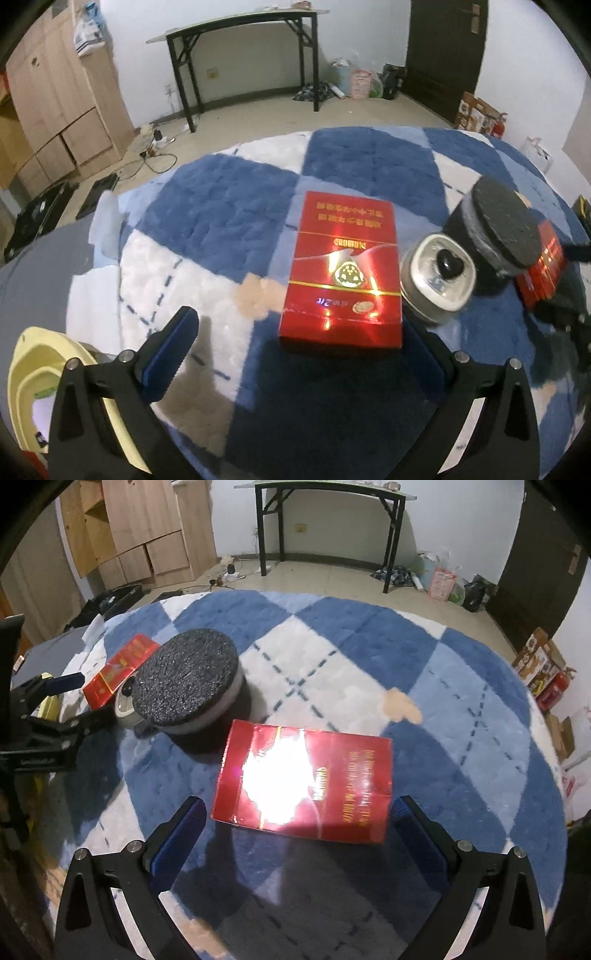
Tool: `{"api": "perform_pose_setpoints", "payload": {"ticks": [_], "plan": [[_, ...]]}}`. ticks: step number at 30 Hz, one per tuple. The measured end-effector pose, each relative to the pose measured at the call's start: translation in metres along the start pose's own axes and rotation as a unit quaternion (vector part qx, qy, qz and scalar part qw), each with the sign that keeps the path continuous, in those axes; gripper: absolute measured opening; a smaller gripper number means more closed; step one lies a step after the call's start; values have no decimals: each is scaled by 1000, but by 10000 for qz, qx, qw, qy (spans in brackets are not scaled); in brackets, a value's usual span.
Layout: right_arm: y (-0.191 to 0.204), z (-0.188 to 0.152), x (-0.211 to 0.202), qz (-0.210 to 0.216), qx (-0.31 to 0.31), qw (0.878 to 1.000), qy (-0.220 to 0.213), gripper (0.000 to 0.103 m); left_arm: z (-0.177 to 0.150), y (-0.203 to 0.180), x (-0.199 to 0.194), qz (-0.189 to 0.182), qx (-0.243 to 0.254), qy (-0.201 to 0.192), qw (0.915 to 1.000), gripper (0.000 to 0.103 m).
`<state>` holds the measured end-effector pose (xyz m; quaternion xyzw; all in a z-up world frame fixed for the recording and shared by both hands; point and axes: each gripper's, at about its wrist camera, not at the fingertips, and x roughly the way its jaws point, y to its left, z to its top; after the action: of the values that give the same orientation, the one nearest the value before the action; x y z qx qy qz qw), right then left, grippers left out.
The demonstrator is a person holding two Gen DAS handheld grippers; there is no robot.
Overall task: Organize rigid objects
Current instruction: 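Move both tools back toward the red boxes beside the black sponge on the rug, then grasp red Diamond box with left tool while right tool grasps another red Diamond box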
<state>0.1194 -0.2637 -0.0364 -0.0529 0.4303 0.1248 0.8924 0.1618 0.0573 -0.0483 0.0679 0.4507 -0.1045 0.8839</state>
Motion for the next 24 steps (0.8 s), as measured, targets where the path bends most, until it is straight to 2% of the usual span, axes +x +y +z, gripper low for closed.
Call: {"api": "perform_pose_setpoints", "payload": {"ticks": [6, 11, 16, 22, 23, 24], "plan": [[-10, 2, 19, 14, 169, 9998, 103, 103, 0, -16, 8, 345, 189, -113, 9992, 103], [-11, 2, 23, -15, 180, 9997, -191, 103, 2, -18, 9, 411, 121, -474, 9980, 102], [-10, -3, 26, -100, 213, 9986, -481, 103, 4, -23, 13, 435, 143, -634, 9969, 101], [-4, -14, 29, -312, 266, 9954, -866, 103, 4, -24, 13, 179, -1, -606, 9980, 75], [-6, -17, 28, -274, 420, 9937, -1001, 100, 3, -27, 12, 109, 47, -627, 9980, 65], [-9, -19, 25, -213, 572, 9920, -1103, 100, 3, -29, 11, 48, 59, -639, 9979, 61]]}}
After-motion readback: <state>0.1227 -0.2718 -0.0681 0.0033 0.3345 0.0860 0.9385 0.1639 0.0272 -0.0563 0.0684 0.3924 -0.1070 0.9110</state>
